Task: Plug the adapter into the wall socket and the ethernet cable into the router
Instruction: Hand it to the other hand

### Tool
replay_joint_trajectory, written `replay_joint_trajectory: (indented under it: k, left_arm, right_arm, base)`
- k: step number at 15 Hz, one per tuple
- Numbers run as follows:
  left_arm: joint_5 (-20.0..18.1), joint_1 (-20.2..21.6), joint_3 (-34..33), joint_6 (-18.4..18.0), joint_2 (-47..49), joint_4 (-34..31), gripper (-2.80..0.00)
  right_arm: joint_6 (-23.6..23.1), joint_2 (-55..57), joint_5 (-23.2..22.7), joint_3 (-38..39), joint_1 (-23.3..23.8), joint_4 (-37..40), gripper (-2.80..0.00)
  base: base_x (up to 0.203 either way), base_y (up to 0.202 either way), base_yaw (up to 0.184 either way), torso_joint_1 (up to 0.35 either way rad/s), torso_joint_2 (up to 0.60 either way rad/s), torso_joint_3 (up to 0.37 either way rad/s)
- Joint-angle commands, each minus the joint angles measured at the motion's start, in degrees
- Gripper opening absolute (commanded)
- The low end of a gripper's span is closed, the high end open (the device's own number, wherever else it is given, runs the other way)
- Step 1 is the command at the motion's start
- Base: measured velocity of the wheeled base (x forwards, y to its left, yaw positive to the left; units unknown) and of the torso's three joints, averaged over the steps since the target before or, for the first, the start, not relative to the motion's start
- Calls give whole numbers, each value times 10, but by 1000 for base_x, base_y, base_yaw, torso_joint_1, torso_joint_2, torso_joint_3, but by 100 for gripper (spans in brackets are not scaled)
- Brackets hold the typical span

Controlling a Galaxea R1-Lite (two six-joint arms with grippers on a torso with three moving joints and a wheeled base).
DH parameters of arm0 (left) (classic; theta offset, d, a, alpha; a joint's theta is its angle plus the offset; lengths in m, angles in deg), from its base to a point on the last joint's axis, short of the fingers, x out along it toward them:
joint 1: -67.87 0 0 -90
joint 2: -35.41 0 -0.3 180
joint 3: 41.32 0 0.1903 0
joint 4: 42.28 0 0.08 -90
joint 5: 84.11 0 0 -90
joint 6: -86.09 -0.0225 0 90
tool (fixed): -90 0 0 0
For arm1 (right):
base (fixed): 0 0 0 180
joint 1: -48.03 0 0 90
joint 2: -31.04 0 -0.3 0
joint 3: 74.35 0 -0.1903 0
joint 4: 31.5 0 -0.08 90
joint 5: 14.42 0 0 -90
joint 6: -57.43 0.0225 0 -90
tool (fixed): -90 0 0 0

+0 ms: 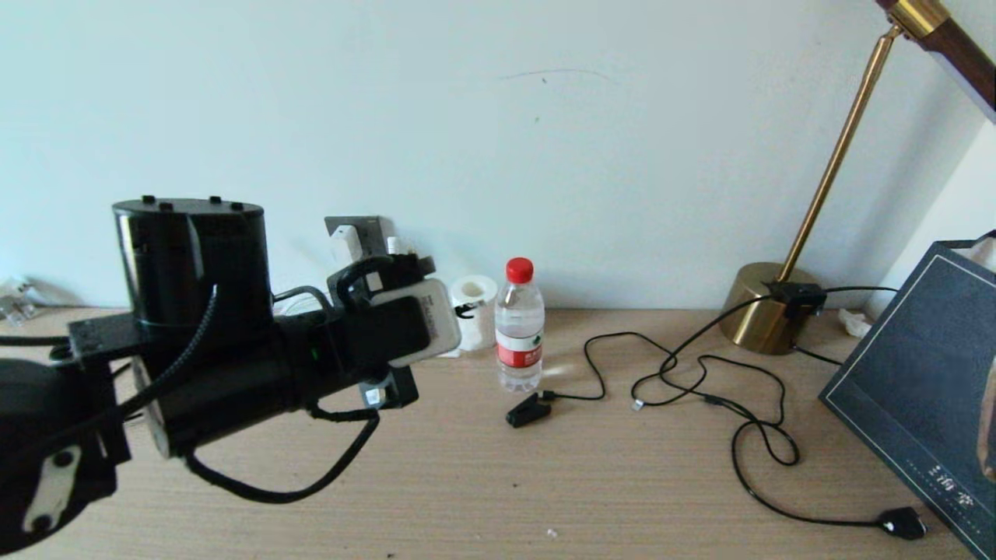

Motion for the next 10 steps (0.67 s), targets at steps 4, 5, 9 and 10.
replay_joint_trajectory:
  k: [4,5,9,10]
  left_arm:
    - [3,-4,5,-2,-2,7,-280]
    - [5,-2,10,-2,3,8,-280]
    - [1,14,28,-2,15,9,-280]
    - [2,14,35,-2,22,9,-280]
  right_arm:
    - [46,259,-339,-145,0,-1,-280]
    - [49,303,-364,-155,0,-1,-280]
    - [55,465,-398,-198,-51,-36,-280]
    - [56,495,-395,-212,-78,-53,-280]
  base:
    - [0,0,0,0,0,0]
    - [0,0,0,0,0,0]
    - [0,0,0,0,0,0]
    - [0,0,0,0,0,0]
